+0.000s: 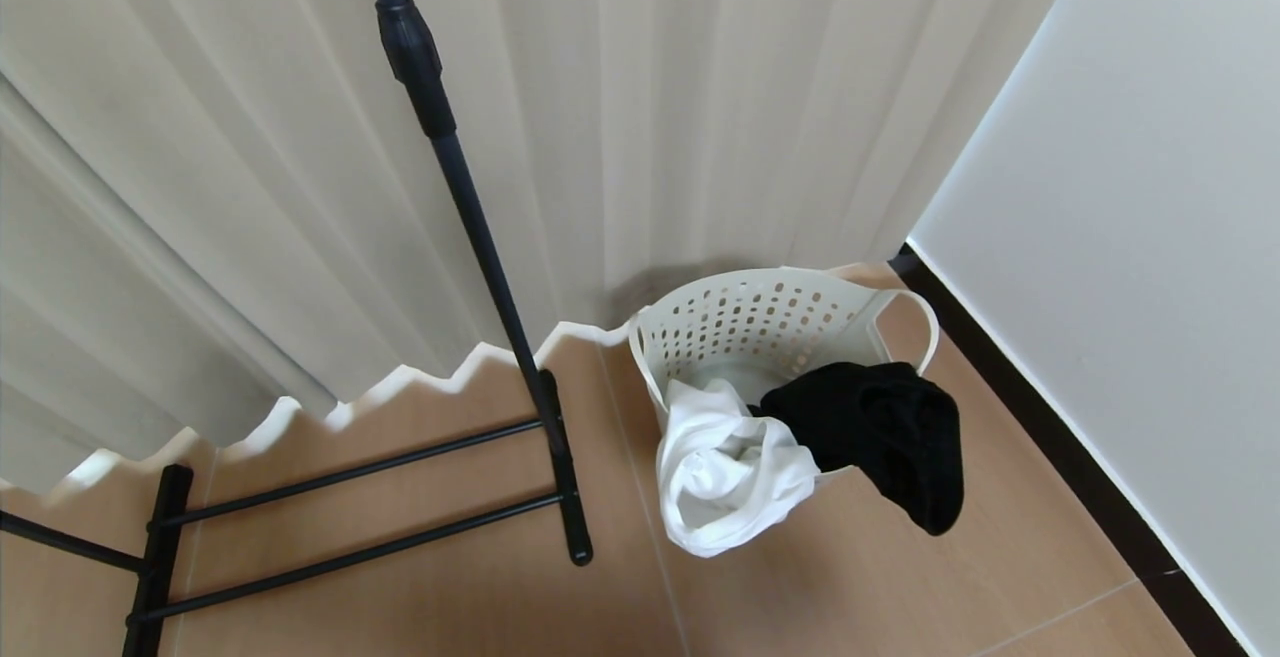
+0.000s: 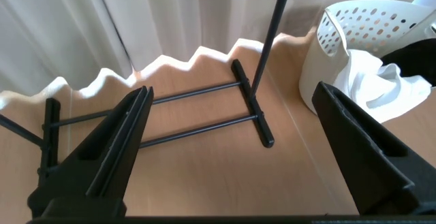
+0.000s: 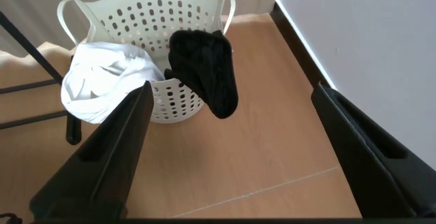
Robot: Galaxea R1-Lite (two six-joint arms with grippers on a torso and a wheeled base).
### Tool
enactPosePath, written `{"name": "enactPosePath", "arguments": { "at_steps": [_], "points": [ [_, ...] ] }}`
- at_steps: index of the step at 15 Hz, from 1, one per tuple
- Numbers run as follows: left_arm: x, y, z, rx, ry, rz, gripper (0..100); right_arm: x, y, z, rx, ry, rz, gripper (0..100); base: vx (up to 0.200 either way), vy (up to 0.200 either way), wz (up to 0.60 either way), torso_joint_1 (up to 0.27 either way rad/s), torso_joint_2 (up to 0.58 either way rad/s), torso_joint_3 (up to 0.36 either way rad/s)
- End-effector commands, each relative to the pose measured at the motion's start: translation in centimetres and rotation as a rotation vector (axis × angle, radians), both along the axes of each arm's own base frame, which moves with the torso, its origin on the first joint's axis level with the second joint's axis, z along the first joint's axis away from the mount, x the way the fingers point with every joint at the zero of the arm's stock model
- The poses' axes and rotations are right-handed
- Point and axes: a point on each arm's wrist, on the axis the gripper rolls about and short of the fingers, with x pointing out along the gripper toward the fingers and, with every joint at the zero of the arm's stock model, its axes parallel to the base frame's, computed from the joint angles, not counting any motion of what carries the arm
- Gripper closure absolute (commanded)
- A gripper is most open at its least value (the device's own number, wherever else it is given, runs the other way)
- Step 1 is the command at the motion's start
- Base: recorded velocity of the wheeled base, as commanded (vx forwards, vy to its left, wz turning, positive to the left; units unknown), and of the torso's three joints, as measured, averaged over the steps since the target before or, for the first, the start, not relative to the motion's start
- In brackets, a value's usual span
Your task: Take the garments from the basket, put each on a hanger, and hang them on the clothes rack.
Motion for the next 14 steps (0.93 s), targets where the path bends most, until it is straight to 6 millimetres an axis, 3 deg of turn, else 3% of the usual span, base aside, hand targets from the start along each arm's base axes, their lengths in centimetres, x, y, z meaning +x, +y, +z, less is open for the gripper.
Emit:
{"name": "enactPosePath", "arguments": {
  "at_steps": [1, 9, 11, 14],
  "points": [
    [0.0, 0.0, 0.0, 0.000, 0.001, 0.000, 0, 0.0, 0.0, 0.0, -0.002, -0.001, 0.001, 0, 0.000, 0.000, 0.00, 0.007, 0.00, -0.203],
    [0.0, 0.0, 0.0, -0.010, -0.001, 0.014, 0, 0.4, 0.0, 0.0, -0.020, 0.069, 0.015, 0, 0.000, 0.000, 0.00, 0.002, 0.00, -0.173],
    [0.0, 0.0, 0.0, -0.008, -0.001, 0.014, 0, 2.3, 0.1, 1.4, -0.072, 0.211, 0.088, 0, 0.000, 0.000, 0.00, 0.000, 0.00, 0.000],
    [0.0, 0.0, 0.0, -0.007, 0.000, 0.013, 0, 7.3, 0.9, 5.3, -0.218, 0.383, 0.240, 0, 0.000, 0.000, 0.00, 0.000, 0.00, 0.000]
  ]
}}
